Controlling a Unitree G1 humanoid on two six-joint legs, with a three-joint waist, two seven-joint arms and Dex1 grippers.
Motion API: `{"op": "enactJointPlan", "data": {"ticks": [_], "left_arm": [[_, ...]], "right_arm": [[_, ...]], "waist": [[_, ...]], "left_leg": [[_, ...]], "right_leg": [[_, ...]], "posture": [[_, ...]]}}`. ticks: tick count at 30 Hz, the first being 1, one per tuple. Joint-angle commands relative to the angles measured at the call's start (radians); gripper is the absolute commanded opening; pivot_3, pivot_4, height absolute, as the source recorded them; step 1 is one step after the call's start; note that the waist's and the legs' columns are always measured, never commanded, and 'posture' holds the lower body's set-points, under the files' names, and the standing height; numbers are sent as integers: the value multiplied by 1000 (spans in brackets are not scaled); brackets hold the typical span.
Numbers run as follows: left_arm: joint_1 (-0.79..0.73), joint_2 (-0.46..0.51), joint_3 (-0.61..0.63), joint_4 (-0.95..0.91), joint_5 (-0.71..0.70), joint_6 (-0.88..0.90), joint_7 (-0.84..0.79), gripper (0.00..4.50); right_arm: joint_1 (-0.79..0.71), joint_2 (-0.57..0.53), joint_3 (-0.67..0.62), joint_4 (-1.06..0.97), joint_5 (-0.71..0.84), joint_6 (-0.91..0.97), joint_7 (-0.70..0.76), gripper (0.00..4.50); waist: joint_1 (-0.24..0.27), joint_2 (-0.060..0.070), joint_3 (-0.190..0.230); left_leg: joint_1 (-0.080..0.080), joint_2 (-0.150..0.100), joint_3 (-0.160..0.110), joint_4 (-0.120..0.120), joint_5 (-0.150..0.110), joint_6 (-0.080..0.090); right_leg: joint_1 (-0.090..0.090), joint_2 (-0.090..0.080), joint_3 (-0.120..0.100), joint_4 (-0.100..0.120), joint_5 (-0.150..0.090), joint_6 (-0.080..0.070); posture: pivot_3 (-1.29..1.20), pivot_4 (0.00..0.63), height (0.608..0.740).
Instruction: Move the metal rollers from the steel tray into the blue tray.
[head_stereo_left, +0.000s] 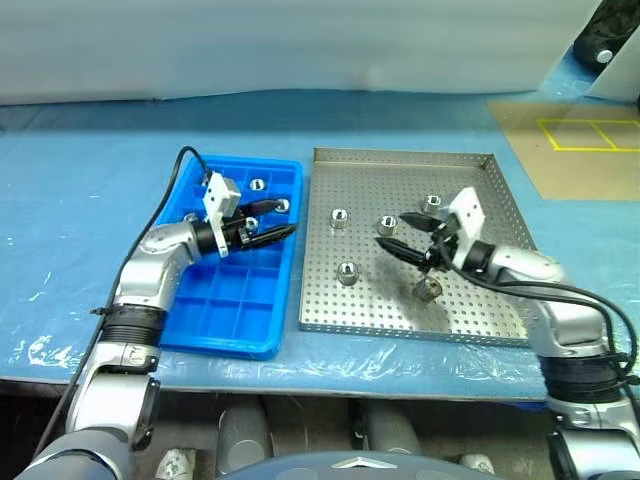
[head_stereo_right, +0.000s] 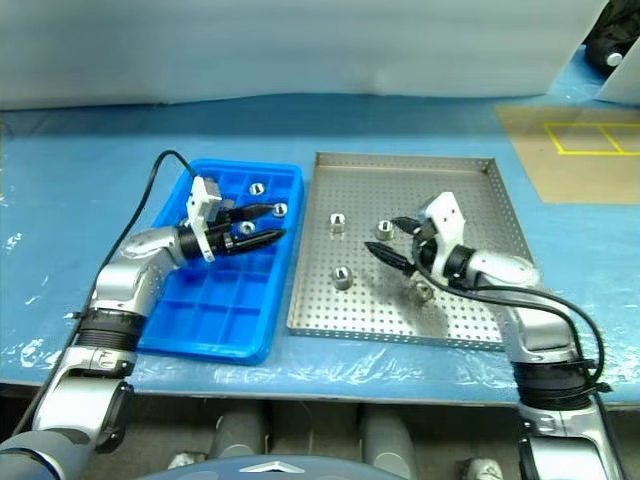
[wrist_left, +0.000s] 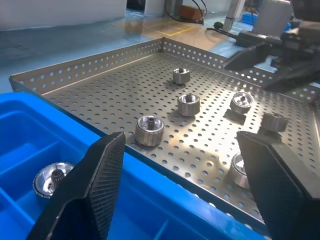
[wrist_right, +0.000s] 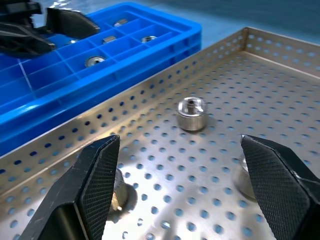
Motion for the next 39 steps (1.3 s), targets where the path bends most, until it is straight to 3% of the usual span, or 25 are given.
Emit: {"op": "enactJointPlan", "data": {"ticks": [1, 9, 13, 18, 23, 27, 31, 39], "left_arm": [[-35, 16, 27, 13, -2, -29, -2, 3741], [-63, 6, 5, 42, 11, -53, -25, 3741], [-156, -16, -34, 129, 51, -105, -61, 3741], [-352, -73, -78, 368, 106, -205, -160, 3741], [-543, -122, -130, 700, 216, -351, -253, 3741], [-639, -146, -178, 860, 322, -479, -294, 3741], [-700, -166, -231, 957, 437, -576, -249, 3741], [-761, -241, -281, 1048, 617, -651, 49, 3741]], "right_arm": [[-31, -15, -33, 14, 5, -23, -3, 3974], [-28, -15, -3, -20, 15, -13, 5, 3974], [-81, -58, -3, -13, 34, 0, 64, 3974], [-150, -99, 6, -19, 61, 32, 124, 3974], [-113, -126, 7, -96, 82, 62, 139, 3974], [-48, -139, -20, -206, 123, 115, 117, 3974], [32, -159, -43, -309, 154, 156, 89, 3974], [102, -171, -106, -443, 235, 223, 17, 3974]], "waist": [[-1, 0, 0], [0, 0, 0], [2, 0, 0], [2, 0, 0], [0, 0, 0], [-1, 0, 0], [-2, 0, 0], [-15, -1, 0]], "left_leg": [[0, 0, 0, 0, 0, 0], [-1, 0, 0, 0, 1, -1], [-1, 0, 0, 1, 1, -1], [-1, -1, 0, 5, 0, -1], [-1, -2, 0, 5, -1, 2], [-2, -2, 0, 5, -2, 4], [-2, -2, 0, 6, -2, 4], [-1, -4, 0, 12, -6, 9]], "right_leg": [[0, 0, 0, 0, 0, 0], [0, 0, 0, -1, 0, 0], [0, 0, 0, -1, 0, 0], [2, -1, 1, 0, 1, 1], [2, -1, 1, -2, 1, 1], [2, -1, 1, -2, 1, 1], [3, -1, 2, -2, 1, 1], [7, -4, 2, -2, 2, 3]], "posture": [[-196, 150, 740], [-209, 150, 740], [-220, 150, 740], [-240, 150, 740], [-302, 150, 740], [-372, 150, 740], [-417, 150, 740], [-513, 150, 740]]}}
